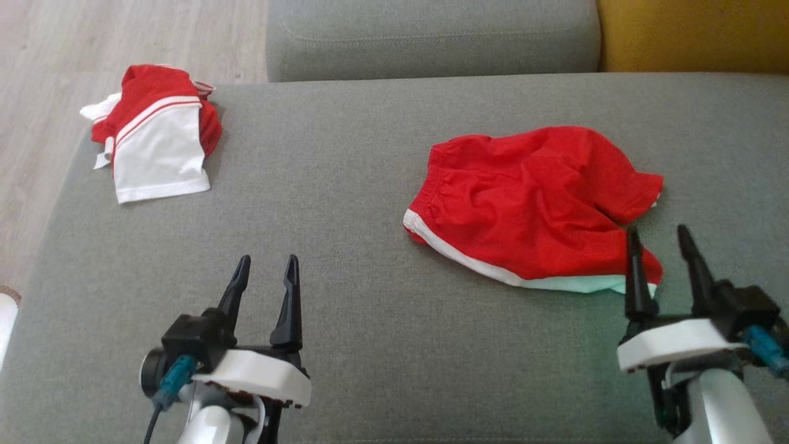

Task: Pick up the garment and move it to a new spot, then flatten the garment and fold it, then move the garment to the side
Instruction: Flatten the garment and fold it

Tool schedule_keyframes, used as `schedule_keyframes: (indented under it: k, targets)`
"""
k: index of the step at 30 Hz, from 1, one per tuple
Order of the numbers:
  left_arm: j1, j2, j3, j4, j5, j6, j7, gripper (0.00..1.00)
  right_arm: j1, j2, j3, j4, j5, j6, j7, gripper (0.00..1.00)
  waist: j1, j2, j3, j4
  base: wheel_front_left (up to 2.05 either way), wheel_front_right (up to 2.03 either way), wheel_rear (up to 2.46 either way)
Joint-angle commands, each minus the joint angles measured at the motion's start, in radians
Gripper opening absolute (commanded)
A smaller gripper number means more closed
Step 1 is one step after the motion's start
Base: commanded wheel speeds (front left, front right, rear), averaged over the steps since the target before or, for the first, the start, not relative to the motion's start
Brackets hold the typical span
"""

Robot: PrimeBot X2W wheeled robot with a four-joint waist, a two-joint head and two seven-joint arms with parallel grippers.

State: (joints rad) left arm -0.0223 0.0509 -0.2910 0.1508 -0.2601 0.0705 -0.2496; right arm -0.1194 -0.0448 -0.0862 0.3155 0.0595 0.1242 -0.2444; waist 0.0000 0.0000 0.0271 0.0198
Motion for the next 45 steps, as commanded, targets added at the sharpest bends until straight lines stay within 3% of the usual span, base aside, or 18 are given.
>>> schedule_keyframes:
  k: [1,23,29,37,45]
  targets:
    - [-0.026,-0.001,0.025,-0.032,-0.005,0.004,-0.012,1.0,-0.007,-0.005,0.042,-0.038,0.016,0.007,0.004,1.0,0.0,0.0,-0.007,0.004,0.0,0.0,0.0]
    - [-0.018,-0.001,0.025,-0.028,0.002,0.004,-0.012,1.0,0.007,-0.005,0.058,-0.039,0.033,0.007,0.005,1.0,0.0,0.0,0.0,0.012,0.0,0.0,0.0]
    - [-0.071,-0.001,-0.022,0.044,0.009,-0.048,-0.012,1.0,-0.003,-0.005,0.065,-0.049,0.031,0.007,0.006,1.0,0.0,0.0,0.038,-0.009,0.0,0.0,0.0]
    - [-0.277,-0.001,-0.111,0.229,0.007,-0.146,0.039,1.0,-0.033,-0.005,0.094,-0.058,0.036,0.007,0.001,1.0,0.0,0.0,0.128,-0.077,0.0,0.0,0.0]
    - [-0.44,0.001,-0.113,0.363,-0.043,-0.179,0.087,1.0,-0.066,-0.005,0.105,-0.065,0.04,0.007,-0.007,1.0,0.0,0.0,0.214,-0.148,0.0,0.0,0.0]
